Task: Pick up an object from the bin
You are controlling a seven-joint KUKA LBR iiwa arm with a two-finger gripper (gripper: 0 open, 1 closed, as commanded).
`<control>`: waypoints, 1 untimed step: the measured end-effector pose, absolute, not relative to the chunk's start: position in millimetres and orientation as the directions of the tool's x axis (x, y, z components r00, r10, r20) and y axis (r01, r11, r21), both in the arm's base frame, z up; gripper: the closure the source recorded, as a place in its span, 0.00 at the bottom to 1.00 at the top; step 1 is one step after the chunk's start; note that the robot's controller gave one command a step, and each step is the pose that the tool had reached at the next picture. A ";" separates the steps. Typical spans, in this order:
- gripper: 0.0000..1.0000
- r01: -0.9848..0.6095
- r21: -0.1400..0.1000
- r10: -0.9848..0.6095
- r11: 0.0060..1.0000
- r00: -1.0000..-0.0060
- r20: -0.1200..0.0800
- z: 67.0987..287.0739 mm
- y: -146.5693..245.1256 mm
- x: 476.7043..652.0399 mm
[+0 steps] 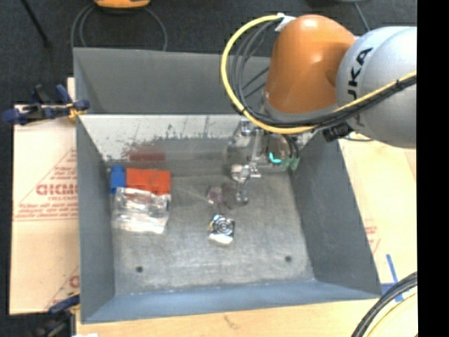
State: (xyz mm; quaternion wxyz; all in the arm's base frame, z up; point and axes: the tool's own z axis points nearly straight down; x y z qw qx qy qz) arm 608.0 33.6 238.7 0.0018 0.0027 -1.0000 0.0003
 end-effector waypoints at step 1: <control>0.00 0.019 0.001 0.019 1.000 -1.000 0.004 127.4 45.9 595.5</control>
Offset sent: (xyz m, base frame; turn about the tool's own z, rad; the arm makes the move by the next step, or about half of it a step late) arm -0.0115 0.0125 -0.1070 0.0281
